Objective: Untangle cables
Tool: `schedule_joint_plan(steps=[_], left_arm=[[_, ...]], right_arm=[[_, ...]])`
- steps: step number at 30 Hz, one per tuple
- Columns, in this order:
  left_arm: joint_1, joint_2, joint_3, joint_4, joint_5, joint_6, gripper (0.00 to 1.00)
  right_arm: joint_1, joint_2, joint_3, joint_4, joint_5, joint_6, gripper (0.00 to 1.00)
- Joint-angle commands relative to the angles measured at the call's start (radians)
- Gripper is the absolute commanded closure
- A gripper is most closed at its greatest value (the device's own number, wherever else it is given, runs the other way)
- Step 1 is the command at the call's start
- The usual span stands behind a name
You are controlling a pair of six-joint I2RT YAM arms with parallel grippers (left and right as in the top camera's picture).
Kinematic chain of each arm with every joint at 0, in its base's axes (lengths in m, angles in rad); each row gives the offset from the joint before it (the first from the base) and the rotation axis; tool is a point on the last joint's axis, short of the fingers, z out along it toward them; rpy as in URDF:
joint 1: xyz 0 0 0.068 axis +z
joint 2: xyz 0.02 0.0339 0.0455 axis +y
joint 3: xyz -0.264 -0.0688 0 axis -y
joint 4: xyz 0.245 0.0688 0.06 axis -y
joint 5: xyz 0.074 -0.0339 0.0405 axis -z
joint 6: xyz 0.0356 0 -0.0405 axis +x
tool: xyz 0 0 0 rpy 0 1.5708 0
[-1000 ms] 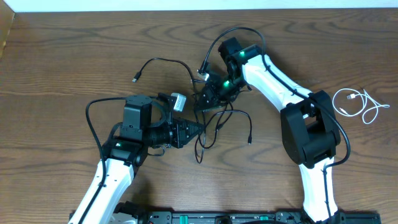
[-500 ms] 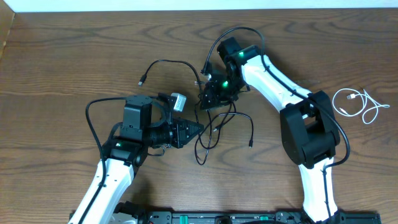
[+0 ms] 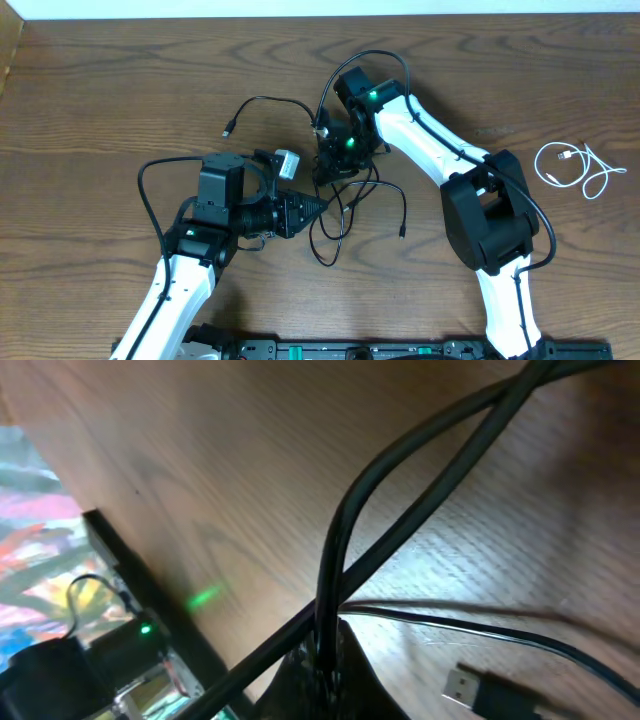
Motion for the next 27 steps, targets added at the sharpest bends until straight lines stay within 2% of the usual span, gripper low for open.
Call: schedule_joint_plan(steps=[1,4,11,16,21,27], left_arm=[[-0.002,-0.005,0.003,0.001,0.005,0.024,0.92],[-0.002,-0.005,0.003,-0.005,-0.026,0.024,0.93],[-0.002,-0.005,0.003,-0.114,-0.237,0.024,0.93],[-0.001,-0.005,0.003,-0.222,-0.495,0.007,0.93],[-0.001,-0.005,0.003,-0.310,-0.778,-0.082,0.93],[-0.001,-0.005,0.003,-0.377,-1.008,-0.174,0.93]], right_arm=[[0.000,0.009,0.006,-0.010,0.114,0.008,0.99],[-0.002,0.009,0.006,-0.013,0.244,0.008,0.99],[-0.011,0.009,0.006,-0.005,0.498,0.009,0.99],[-0.033,0.009,0.006,-0.006,0.583,0.009,0.99],[-0.053,0.009,0.006,-0.009,0.604,0.009,0.99],[-0.058,0.009,0.006,-0.014,0.643,0.009,0.99]])
